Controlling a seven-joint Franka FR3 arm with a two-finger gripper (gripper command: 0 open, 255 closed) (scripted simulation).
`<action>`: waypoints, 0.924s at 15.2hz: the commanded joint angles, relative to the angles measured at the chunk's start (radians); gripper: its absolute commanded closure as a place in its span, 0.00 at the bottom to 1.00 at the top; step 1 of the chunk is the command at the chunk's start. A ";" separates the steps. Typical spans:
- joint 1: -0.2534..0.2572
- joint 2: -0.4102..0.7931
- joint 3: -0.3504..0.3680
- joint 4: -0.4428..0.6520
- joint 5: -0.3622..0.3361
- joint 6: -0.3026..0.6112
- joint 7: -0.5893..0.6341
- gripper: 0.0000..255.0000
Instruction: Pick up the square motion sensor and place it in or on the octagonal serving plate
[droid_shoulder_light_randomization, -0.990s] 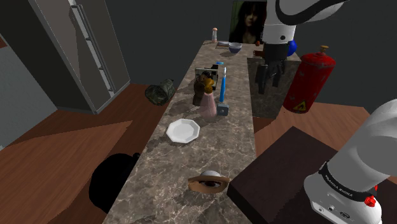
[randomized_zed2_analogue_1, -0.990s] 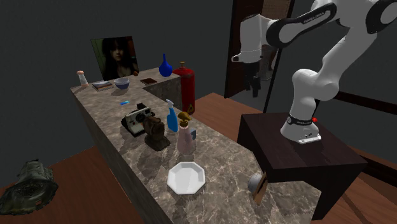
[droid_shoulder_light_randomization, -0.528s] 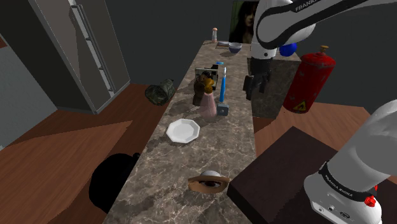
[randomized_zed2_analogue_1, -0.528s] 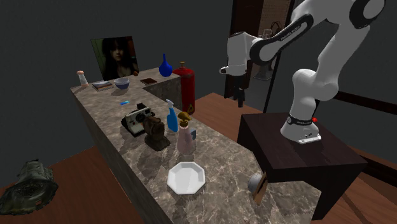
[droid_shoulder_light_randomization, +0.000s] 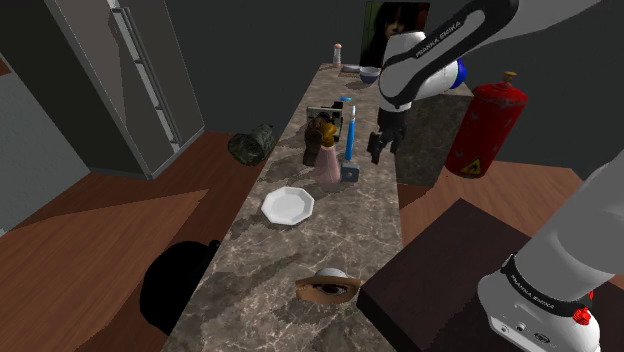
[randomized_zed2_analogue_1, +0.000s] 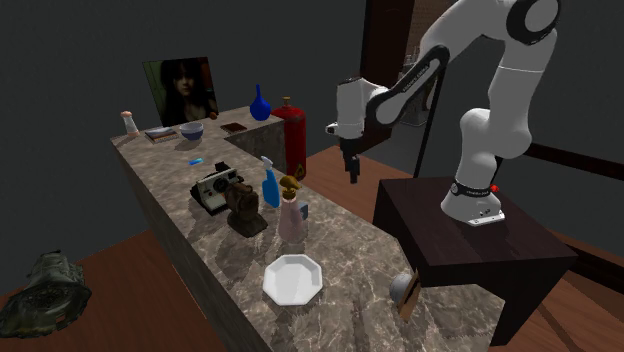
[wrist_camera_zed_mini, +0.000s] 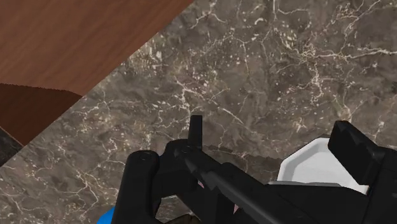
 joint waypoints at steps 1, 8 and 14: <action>-0.006 0.076 -0.008 0.026 0.006 0.065 -0.021 0.00; -0.032 0.348 -0.013 0.188 0.045 0.217 -0.087 0.00; -0.067 0.575 -0.002 0.378 0.073 0.292 -0.134 0.00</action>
